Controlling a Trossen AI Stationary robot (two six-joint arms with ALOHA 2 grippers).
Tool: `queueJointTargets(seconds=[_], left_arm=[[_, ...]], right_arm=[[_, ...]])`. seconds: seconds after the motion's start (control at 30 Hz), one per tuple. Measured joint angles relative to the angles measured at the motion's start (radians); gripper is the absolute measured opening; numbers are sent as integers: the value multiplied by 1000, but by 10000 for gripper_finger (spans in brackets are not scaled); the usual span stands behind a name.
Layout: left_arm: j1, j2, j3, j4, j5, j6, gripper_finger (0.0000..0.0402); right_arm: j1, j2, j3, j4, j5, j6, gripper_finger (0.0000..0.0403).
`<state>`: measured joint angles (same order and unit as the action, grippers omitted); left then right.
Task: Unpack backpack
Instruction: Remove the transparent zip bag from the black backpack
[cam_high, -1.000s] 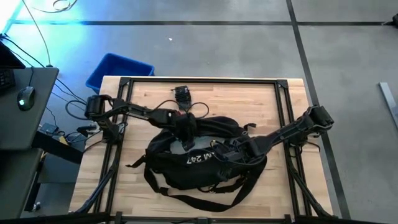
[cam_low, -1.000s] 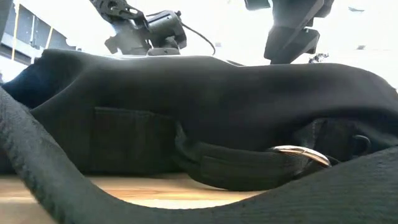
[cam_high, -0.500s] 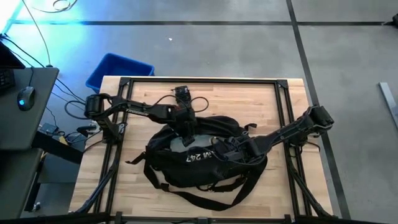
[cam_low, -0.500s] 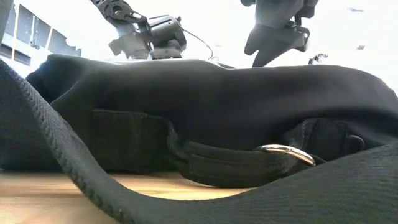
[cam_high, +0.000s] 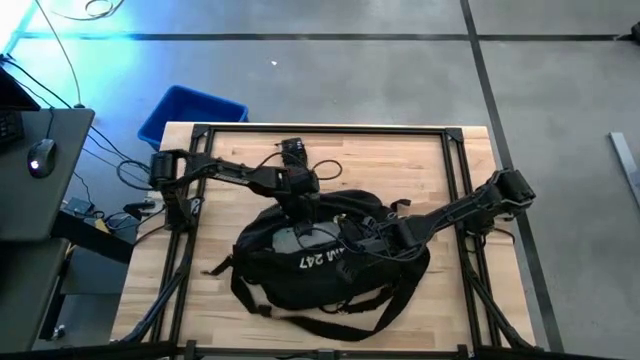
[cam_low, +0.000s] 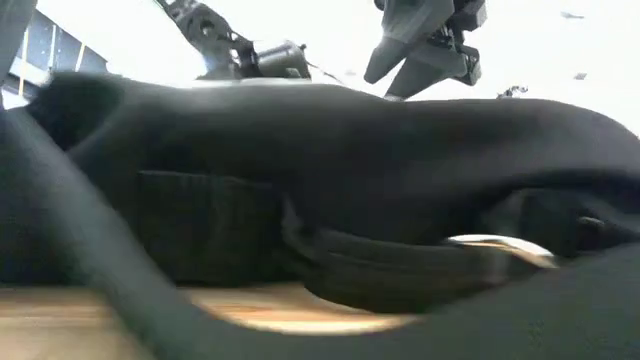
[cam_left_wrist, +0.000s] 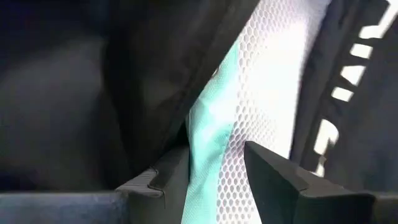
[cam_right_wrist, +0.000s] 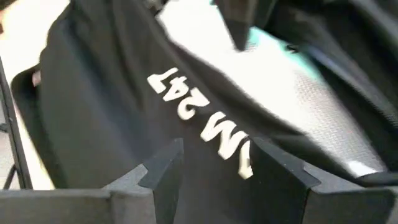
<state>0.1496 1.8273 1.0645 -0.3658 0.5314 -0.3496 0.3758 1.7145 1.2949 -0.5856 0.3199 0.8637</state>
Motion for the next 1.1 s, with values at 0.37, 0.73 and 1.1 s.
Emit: queueJointTargets(seconds=[0.37, 0.73, 1.1], left_arm=[[-62, 23, 0, 55, 69, 1, 61], [-118, 3, 7, 78, 71, -16, 0], [-110, -227, 18, 210, 138, -124, 0]], right_arm=[[-12, 7, 0, 31, -5, -16, 169], [-12, 7, 0, 32, -5, -8, 169], [1, -5, 0, 247, -29, -164, 169]])
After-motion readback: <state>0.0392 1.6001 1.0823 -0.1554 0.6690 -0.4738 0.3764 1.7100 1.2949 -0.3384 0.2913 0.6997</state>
